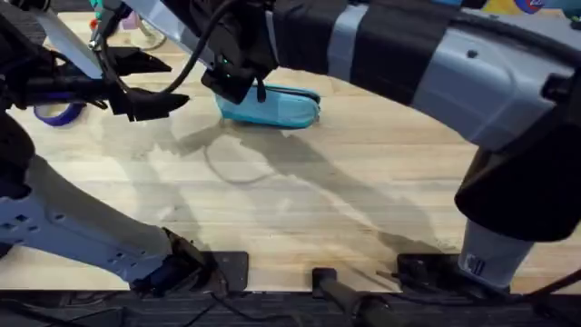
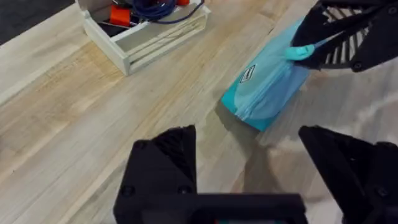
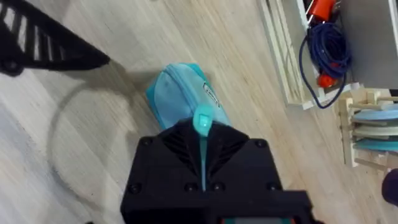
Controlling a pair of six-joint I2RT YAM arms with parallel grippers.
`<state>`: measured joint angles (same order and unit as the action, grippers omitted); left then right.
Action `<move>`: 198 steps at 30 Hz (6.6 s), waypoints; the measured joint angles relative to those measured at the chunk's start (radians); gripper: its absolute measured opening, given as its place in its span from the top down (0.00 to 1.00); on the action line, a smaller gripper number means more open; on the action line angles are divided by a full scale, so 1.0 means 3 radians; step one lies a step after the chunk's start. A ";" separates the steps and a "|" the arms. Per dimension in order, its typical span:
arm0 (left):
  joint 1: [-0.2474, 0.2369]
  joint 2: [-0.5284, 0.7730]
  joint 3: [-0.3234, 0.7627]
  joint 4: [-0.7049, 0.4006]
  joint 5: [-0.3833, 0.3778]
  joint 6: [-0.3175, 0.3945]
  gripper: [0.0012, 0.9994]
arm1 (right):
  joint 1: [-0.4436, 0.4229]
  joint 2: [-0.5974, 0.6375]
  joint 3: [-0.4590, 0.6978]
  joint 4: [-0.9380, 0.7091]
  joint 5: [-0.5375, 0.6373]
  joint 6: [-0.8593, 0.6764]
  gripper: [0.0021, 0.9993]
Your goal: Unzip the bag, pick up the pens from the table one at a time and place them inside, then zip the bag closed.
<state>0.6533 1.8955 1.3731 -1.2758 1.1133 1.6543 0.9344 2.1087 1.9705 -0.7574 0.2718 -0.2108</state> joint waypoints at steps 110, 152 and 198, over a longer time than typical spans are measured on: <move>-0.0599 0.0622 -0.0004 0.0167 0.0664 0.0947 0.96 | -0.0027 0.0000 0.0081 0.0048 0.0015 0.0001 0.97; -0.0801 0.0623 -0.0004 0.0349 0.0312 0.0790 0.91 | -0.0027 0.0000 0.0083 0.0046 0.0014 0.0000 0.97; -0.0814 0.0622 -0.0004 0.0354 0.0252 0.0792 0.96 | -0.0685 0.0000 0.0125 -0.1052 0.0004 0.0076 0.97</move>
<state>0.4091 2.0823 1.3720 -1.1698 1.1889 1.8919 0.7290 2.1086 2.0079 -1.0729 0.2729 -0.1879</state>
